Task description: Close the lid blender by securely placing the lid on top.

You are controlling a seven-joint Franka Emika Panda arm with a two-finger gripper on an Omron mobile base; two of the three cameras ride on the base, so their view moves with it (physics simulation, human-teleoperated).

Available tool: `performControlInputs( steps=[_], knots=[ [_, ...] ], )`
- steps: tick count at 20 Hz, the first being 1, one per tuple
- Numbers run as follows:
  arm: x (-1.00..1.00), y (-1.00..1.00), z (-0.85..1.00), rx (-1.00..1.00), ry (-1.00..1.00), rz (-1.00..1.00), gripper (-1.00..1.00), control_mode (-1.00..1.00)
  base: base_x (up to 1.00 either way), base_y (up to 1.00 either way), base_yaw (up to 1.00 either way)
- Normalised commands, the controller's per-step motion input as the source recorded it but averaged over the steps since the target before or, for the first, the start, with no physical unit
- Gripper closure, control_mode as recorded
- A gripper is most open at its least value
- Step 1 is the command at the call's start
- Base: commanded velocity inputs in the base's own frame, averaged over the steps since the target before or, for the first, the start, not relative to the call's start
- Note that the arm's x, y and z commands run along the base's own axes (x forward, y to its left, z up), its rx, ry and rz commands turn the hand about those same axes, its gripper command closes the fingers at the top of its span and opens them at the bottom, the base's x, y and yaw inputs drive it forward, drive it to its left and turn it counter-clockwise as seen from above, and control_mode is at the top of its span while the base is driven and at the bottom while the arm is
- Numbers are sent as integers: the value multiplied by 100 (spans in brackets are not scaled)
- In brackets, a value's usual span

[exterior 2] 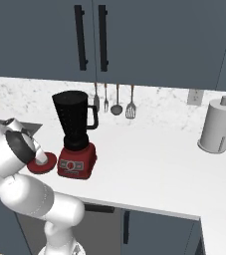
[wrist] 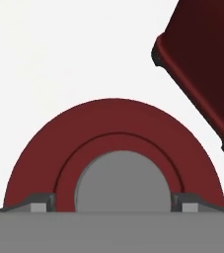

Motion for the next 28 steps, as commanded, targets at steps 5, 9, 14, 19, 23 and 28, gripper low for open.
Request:
performControlInputs(
  steps=[5,9,14,19,23,28],
  knots=[
    [-15,-16,-29,0,-7,-3,100,-100,0,0,0],
    [0,0,-2,0,0,0,100,-100,0,0,0],
    [0,0,0,0,0,0,100,-100,0,0,0],
    [-8,0,8,0,-6,0,100,-100,0,0,0],
    [-40,0,54,0,-19,2,100,-100,0,0,0],
    [-53,0,82,1,-24,5,100,-100,0,0,0]
  ],
)
